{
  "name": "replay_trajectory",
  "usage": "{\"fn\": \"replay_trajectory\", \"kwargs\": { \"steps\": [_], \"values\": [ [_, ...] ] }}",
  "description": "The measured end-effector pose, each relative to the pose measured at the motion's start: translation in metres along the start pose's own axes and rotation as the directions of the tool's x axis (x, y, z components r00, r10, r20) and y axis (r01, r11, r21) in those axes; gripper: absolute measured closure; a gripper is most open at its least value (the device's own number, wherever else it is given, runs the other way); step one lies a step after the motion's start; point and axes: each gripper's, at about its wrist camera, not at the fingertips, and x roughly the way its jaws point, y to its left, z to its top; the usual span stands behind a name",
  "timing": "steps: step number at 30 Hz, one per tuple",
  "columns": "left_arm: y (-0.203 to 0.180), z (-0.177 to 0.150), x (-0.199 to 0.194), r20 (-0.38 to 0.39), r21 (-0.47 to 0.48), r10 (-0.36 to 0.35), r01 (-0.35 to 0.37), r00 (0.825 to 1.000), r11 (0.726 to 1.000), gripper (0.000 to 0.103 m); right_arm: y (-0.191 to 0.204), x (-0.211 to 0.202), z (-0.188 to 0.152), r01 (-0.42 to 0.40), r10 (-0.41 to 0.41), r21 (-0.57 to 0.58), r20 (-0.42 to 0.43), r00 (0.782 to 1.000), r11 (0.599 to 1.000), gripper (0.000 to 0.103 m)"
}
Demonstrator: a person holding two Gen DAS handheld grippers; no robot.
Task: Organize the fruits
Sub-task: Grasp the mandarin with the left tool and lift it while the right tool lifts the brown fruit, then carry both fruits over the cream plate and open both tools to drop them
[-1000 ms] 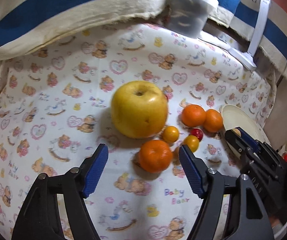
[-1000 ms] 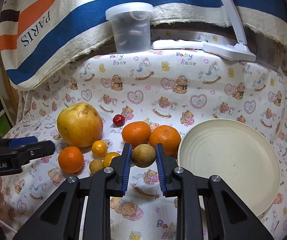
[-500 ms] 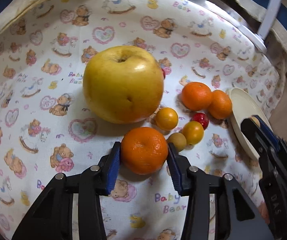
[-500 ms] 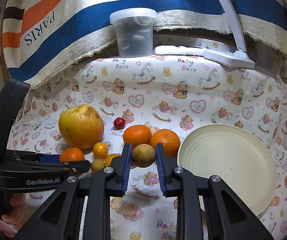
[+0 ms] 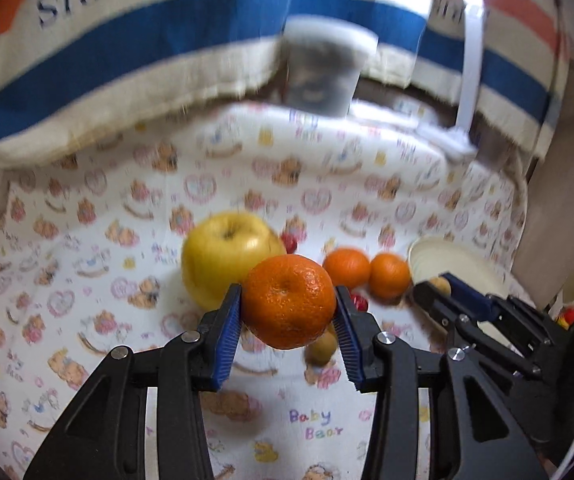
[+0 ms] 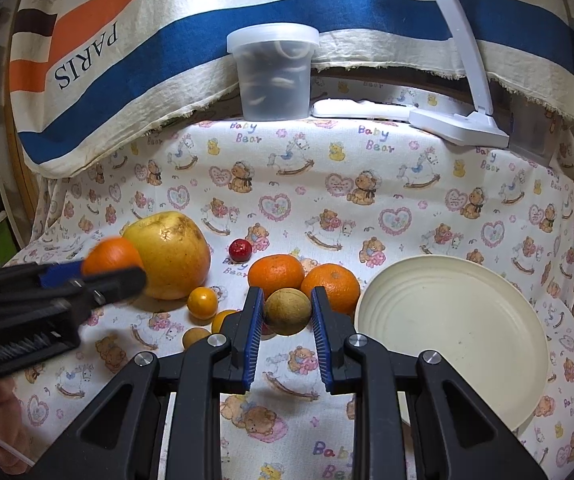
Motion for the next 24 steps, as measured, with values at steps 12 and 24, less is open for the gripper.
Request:
{"fn": "replay_trajectory", "kwargs": {
  "steps": [12, 24],
  "values": [
    [-0.018, 0.019, -0.056, 0.228, 0.067, -0.026, 0.011, 0.973, 0.998, 0.06, -0.021, -0.079, 0.045, 0.016, -0.017, 0.004, 0.229, 0.973, 1.0, 0.078],
    [-0.1, 0.06, -0.079, 0.318, 0.213, -0.151, 0.085, 0.936, 0.973, 0.06, -0.083, -0.125, 0.054, 0.148, -0.151, 0.034, 0.309, 0.939, 0.988, 0.078]
  ]
}}
